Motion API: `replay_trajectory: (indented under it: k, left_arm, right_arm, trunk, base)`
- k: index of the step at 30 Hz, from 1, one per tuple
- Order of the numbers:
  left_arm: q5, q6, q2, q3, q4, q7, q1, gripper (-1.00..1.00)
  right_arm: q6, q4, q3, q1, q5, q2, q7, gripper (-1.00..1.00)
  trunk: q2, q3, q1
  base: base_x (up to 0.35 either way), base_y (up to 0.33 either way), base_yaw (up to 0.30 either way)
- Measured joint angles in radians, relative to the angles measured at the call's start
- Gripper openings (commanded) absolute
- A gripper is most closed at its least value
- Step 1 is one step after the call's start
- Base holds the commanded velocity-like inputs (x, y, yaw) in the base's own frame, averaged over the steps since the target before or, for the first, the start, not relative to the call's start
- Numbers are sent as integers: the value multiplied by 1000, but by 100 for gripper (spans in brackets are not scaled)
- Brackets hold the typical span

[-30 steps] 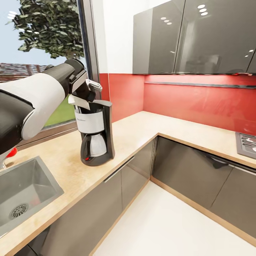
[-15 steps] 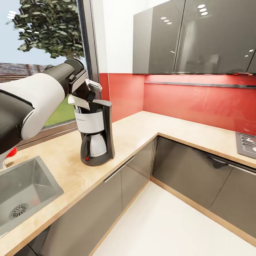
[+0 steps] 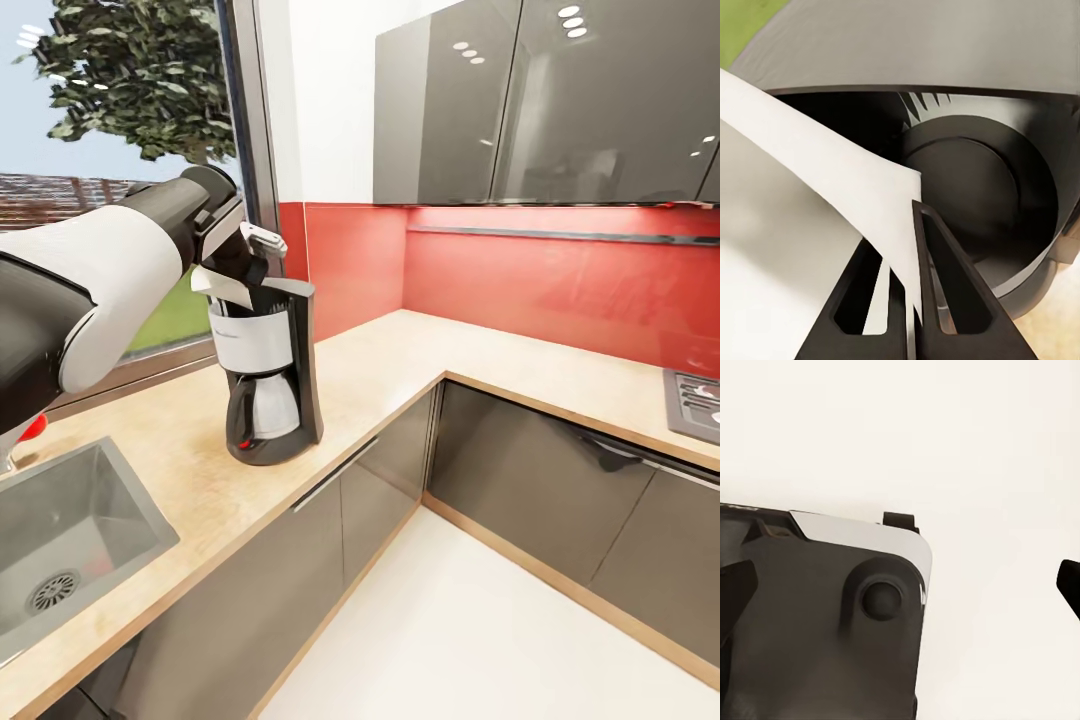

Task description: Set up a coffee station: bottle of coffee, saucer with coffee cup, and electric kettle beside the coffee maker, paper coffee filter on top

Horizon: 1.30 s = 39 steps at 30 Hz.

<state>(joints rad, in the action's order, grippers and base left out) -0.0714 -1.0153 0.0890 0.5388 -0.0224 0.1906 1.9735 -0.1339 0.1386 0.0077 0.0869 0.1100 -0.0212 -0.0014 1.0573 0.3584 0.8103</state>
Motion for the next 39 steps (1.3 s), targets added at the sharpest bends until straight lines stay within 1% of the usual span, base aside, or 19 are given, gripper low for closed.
replay_trajectory:
  k: [28, 39]
  left_arm:
    - [0, 0, -2, 0, 0, 0, 0, -100]
    - [0, 0, -2, 0, 0, 0, 0, -100]
  right_arm:
    - [0, 0, 1, 0, 0, 0, 0, 100]
    - [0, 0, 0, 0, 0, 0, 0, 100]
  trunk:
    - [0, 0, 0]
    - [0, 14, 0]
  base:
    - [0, 0, 0]
    - [0, 0, 0]
